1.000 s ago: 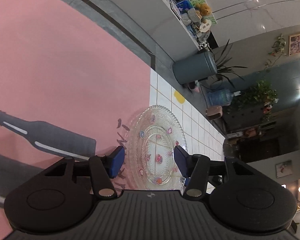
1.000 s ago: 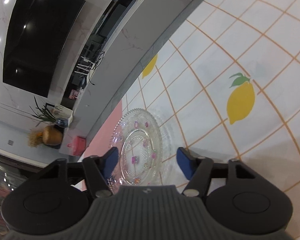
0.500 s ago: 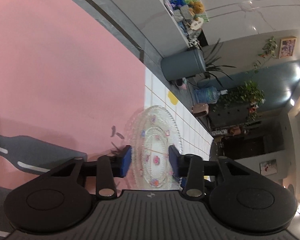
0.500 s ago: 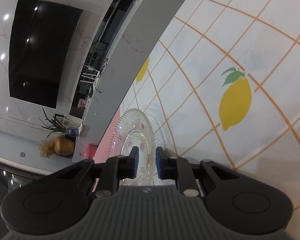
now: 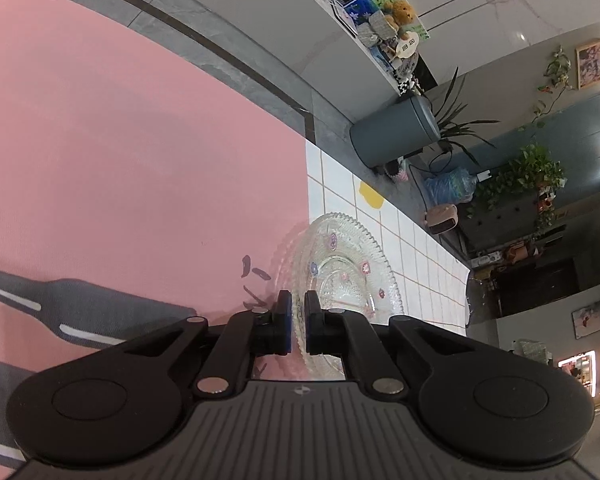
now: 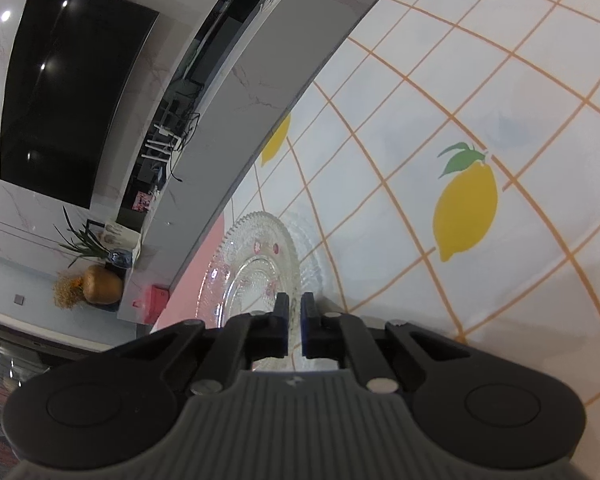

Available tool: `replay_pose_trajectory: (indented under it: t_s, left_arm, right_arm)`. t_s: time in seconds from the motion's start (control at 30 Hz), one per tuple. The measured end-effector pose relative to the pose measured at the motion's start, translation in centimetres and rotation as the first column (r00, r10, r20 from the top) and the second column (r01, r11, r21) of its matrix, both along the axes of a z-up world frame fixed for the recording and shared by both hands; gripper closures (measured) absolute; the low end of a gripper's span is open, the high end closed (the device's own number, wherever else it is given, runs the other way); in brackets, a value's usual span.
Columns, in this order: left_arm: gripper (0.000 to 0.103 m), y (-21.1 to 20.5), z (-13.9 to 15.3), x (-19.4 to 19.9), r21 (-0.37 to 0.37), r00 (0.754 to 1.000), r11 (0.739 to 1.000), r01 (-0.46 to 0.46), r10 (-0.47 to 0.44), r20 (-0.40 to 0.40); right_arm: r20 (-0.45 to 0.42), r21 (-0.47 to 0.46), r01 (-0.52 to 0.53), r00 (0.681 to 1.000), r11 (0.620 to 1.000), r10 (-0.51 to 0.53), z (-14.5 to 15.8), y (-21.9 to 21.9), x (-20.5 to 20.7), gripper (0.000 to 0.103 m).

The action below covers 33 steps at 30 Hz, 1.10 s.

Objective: Organize plates and bowls
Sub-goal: 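Grasp the rim of the clear flowered glass plate with both grippers, then lift the clear flowered plate with both grippers and carry it to the plate stack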

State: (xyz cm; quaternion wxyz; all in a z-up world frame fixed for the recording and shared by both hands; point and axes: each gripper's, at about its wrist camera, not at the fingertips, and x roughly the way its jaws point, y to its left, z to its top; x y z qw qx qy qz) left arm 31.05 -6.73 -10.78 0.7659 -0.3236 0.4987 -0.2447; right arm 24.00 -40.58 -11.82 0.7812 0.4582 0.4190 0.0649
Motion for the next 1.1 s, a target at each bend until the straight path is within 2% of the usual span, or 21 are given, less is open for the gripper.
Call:
replay_pose_trajectory:
  t_s: [0.43,0.77,1.1]
  left_arm:
    - [0.097,-0.9,2.7,-1.4,0.041,0.999,0.999,0.008,-0.010,0.049]
    - [0.096,-1.6,5.6,-3.4,0.057,0.997,0.998,-0.003,-0.001,0.076]
    - [0.095,-1.7,8.3,-7.4,0.045,0.994,0.999,-0.026,0.021,0.111]
  right_arm:
    - [0.020,-0.021,-0.017,1.000,1.000,0.017,2.1,-0.2,-0.3,0.099]
    - [0.051,-0.059,-0.031,0.998,0.998,0.034,6.1,-0.1,-2.5,0.099]
    - [0.084,-0.070,-0.049,0.995,0.996,0.055,9.6,0.0,-5.7,0.100]
